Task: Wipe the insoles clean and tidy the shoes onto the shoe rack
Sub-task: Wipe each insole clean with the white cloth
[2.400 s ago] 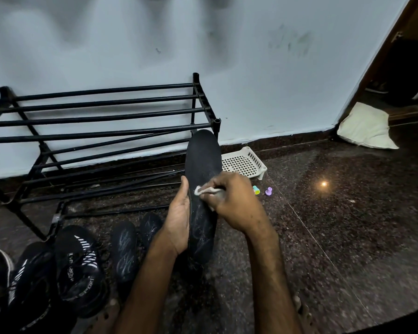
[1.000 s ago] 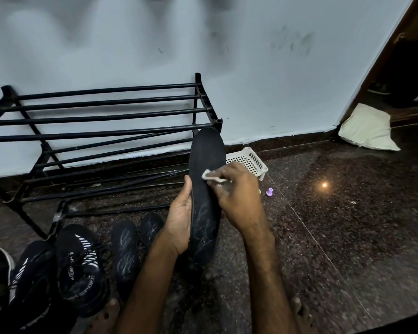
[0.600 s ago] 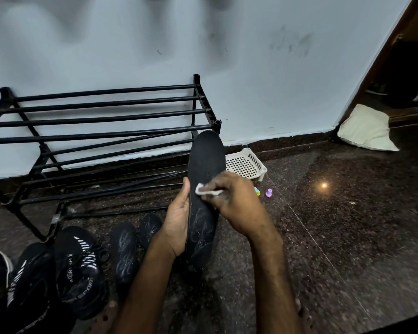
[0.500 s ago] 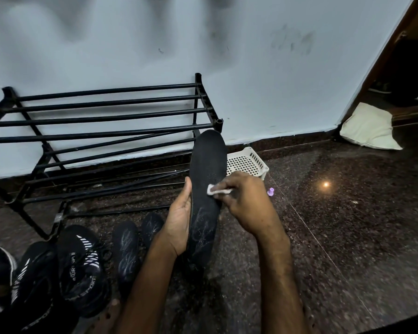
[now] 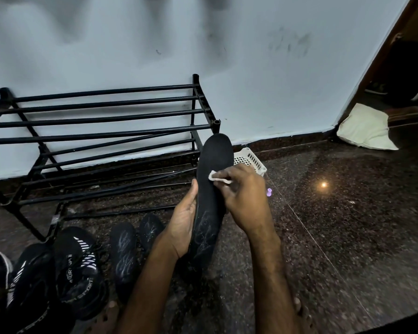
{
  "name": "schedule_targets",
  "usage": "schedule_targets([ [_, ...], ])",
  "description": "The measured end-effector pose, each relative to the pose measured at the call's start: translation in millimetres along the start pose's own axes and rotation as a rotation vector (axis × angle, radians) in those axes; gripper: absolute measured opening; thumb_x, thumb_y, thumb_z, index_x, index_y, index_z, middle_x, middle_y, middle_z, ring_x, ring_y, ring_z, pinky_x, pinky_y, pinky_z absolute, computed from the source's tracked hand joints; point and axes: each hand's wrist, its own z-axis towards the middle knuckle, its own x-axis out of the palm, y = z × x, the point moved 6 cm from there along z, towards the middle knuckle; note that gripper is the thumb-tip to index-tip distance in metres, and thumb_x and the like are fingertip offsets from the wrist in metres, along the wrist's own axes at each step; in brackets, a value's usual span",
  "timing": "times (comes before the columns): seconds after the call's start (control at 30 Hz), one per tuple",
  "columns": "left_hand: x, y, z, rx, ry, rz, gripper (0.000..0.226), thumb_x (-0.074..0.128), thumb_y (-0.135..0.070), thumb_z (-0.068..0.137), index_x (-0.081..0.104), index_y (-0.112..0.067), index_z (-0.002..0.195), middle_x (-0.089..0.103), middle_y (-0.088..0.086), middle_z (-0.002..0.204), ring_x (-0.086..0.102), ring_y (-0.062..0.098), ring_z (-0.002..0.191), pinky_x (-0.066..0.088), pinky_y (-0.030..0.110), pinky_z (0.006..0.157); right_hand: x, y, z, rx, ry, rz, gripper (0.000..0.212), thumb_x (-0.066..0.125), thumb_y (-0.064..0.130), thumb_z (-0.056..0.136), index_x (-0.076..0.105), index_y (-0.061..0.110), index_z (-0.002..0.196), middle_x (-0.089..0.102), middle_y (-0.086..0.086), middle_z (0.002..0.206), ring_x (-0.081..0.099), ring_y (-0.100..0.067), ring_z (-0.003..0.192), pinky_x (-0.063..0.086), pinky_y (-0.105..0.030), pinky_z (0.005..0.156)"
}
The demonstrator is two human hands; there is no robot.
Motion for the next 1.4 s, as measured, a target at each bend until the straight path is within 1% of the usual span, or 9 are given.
schedule_targets([
  [0.13, -2, 0, -2, 0.001, 0.008, -0.017, 0.064, 0.036, -0.055, 0.097, 0.074, -0.006, 0.112, 0.069, 0.019, 0.114, 0.069, 0.028, 0.102, 0.058, 0.038, 0.086, 15, 10, -7, -0.025, 0.292, 0.150, 0.014, 0.082, 0.023, 0.075, 0.077, 0.027, 0.087, 0.067, 0.015, 0.087, 0.060, 0.001, 0.083, 0.037, -0.059, 0.105],
  [0.3, -16, -6, 1, 0.016, 0.001, 0.124, 0.068, 0.037, -0.063, 0.094, 0.073, -0.008, 0.113, 0.069, 0.016, 0.102, 0.066, 0.028, 0.080, 0.057, 0.038, 0.067, -12, -11, -2, 0.079, 0.014, -0.055, 0.020, 0.078, 0.009, 0.079, 0.076, 0.021, 0.095, 0.063, 0.009, 0.096, 0.054, -0.001, 0.083, 0.045, -0.048, 0.103],
  [0.47, -14, -2, 1, -0.051, 0.098, 0.127, 0.069, 0.039, -0.065, 0.094, 0.067, -0.008, 0.121, 0.067, 0.019, 0.100, 0.066, 0.030, 0.078, 0.055, 0.040, 0.068, 2, -6, -6, 0.038, 0.311, 0.064, 0.018, 0.078, 0.007, 0.079, 0.079, 0.022, 0.088, 0.066, 0.008, 0.092, 0.060, -0.003, 0.082, 0.054, -0.026, 0.078],
  [0.7, -6, 9, -6, -0.186, 0.264, 0.236, 0.076, 0.034, -0.065, 0.095, 0.054, -0.005, 0.136, 0.063, 0.023, 0.113, 0.065, 0.030, 0.081, 0.056, 0.040, 0.064, -36, -18, 16, 0.064, -0.177, -0.114, 0.025, 0.074, 0.004, 0.082, 0.075, 0.020, 0.102, 0.061, 0.003, 0.100, 0.059, -0.013, 0.092, 0.056, -0.033, 0.086],
  [0.87, -10, 10, -3, -0.210, 0.245, 0.234, 0.078, 0.048, -0.068, 0.089, 0.059, -0.004, 0.130, 0.061, 0.022, 0.111, 0.065, 0.029, 0.079, 0.054, 0.037, 0.060, -11, -11, 5, 0.001, 0.195, 0.015, 0.019, 0.079, 0.015, 0.079, 0.077, 0.030, 0.091, 0.061, 0.019, 0.090, 0.059, -0.001, 0.084, 0.046, -0.056, 0.098],
  [1.03, -9, 11, -7, -0.246, 0.246, 0.324, 0.080, 0.044, -0.070, 0.089, 0.059, -0.003, 0.131, 0.062, 0.020, 0.115, 0.064, 0.027, 0.082, 0.052, 0.035, 0.062, -27, -9, 25, 0.008, -0.091, -0.150, 0.030, 0.073, 0.004, 0.082, 0.075, 0.028, 0.101, 0.061, 0.011, 0.096, 0.054, -0.002, 0.087, 0.021, -0.057, 0.118],
  [1.23, -9, 11, -7, -0.233, 0.204, 0.311, 0.081, 0.037, -0.069, 0.094, 0.059, 0.000, 0.130, 0.063, 0.021, 0.109, 0.064, 0.027, 0.079, 0.051, 0.035, 0.059, -13, 1, 18, -0.030, 0.178, -0.021, 0.024, 0.076, 0.014, 0.082, 0.075, 0.034, 0.095, 0.061, 0.019, 0.097, 0.054, 0.007, 0.089, 0.020, -0.058, 0.117],
  [1.33, -9, 8, -9, -0.226, 0.242, 0.320, 0.081, 0.040, -0.070, 0.092, 0.057, -0.002, 0.133, 0.061, 0.021, 0.115, 0.062, 0.026, 0.083, 0.052, 0.034, 0.060, -24, -6, 23, 0.014, 0.025, -0.120, 0.024, 0.073, 0.014, 0.085, 0.074, 0.032, 0.099, 0.062, 0.015, 0.099, 0.054, 0.002, 0.090, 0.008, -0.053, 0.122],
  [1.4, -7, 8, -9, -0.226, 0.261, 0.337, 0.080, 0.038, -0.070, 0.093, 0.055, -0.004, 0.136, 0.060, 0.021, 0.118, 0.062, 0.026, 0.085, 0.052, 0.034, 0.061, -36, -14, 25, 0.055, -0.116, -0.159, 0.023, 0.072, 0.012, 0.085, 0.075, 0.029, 0.101, 0.062, 0.011, 0.099, 0.055, -0.003, 0.091, 0.021, -0.052, 0.119],
])
